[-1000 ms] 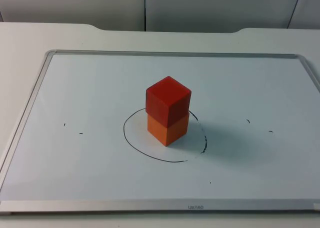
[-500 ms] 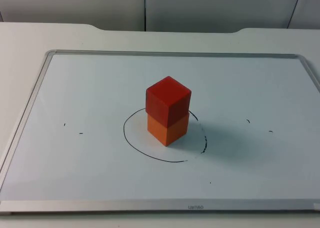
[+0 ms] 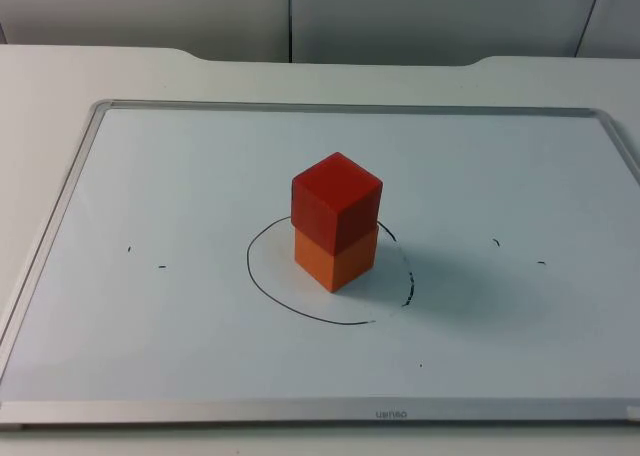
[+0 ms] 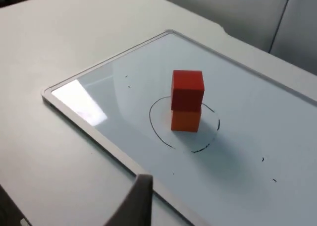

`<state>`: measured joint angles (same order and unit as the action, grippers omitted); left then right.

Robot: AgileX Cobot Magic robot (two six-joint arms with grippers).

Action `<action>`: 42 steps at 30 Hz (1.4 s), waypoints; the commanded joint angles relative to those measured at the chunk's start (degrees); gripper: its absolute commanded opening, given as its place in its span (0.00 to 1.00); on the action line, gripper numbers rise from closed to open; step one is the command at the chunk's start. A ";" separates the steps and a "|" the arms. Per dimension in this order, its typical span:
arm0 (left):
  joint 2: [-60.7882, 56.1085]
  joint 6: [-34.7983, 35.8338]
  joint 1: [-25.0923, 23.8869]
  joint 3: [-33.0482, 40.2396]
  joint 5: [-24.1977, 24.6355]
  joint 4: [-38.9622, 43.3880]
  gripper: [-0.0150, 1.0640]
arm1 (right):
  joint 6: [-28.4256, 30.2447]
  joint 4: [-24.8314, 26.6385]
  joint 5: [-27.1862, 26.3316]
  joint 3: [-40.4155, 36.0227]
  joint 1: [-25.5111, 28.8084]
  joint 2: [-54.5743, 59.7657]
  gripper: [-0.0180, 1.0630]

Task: Pick up one cube with the left hand and another cube with the right hand. First place the cube in the right hand at the target position, then stack the cube in the left hand on top.

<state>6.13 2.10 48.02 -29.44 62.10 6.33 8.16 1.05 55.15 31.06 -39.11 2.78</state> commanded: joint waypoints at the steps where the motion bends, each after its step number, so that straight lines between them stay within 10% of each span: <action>1: -0.26 -0.60 0.33 0.12 -0.26 -0.59 0.97 | -2.26 -1.45 3.11 -0.15 -0.04 -2.78 0.88; 42: -0.26 -1.49 0.33 0.12 -0.37 -1.36 0.99 | -8.16 -2.83 6.59 -1.93 -0.03 -2.78 0.88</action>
<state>6.13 0.61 48.02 -29.44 62.10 5.53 0.00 -1.34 62.54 29.64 -39.24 0.27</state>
